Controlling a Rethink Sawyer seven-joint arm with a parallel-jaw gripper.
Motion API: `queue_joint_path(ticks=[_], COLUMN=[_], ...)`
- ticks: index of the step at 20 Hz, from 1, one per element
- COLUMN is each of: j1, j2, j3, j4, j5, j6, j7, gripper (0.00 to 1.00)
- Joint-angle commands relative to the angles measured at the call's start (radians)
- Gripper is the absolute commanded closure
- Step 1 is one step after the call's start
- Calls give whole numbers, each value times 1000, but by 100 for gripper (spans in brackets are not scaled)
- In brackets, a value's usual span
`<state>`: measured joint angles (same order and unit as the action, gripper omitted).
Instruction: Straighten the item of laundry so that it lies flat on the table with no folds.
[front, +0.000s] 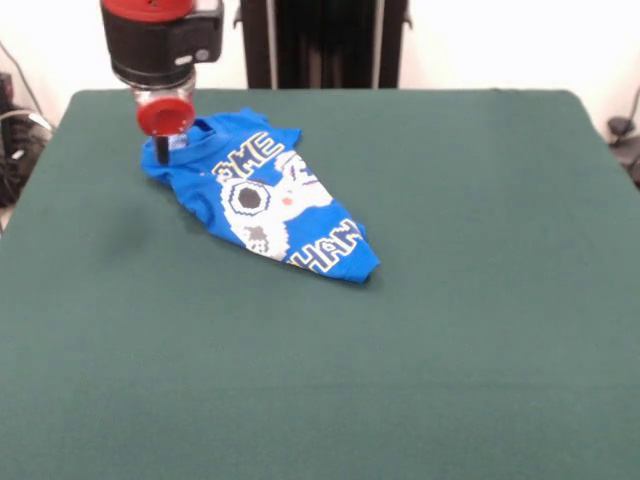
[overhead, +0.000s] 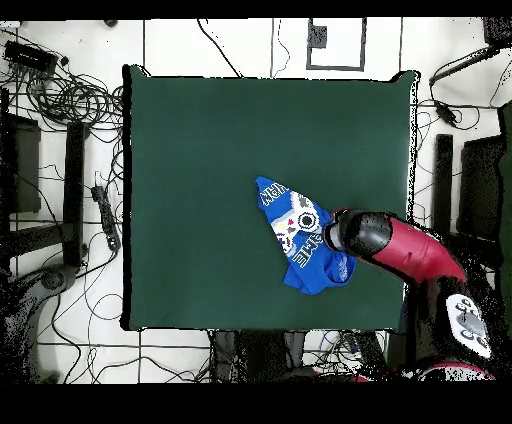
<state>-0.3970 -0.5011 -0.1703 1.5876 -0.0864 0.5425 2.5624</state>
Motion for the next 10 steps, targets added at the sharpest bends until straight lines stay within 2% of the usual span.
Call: queue_joint_path(ticks=[1, 10], j1=[-222, -214], j2=[-77, -54], j3=[300, 292], j4=[116, 123], j5=[-196, -214], j6=[-75, -23], j7=[-479, -164], gripper=[100, 100])
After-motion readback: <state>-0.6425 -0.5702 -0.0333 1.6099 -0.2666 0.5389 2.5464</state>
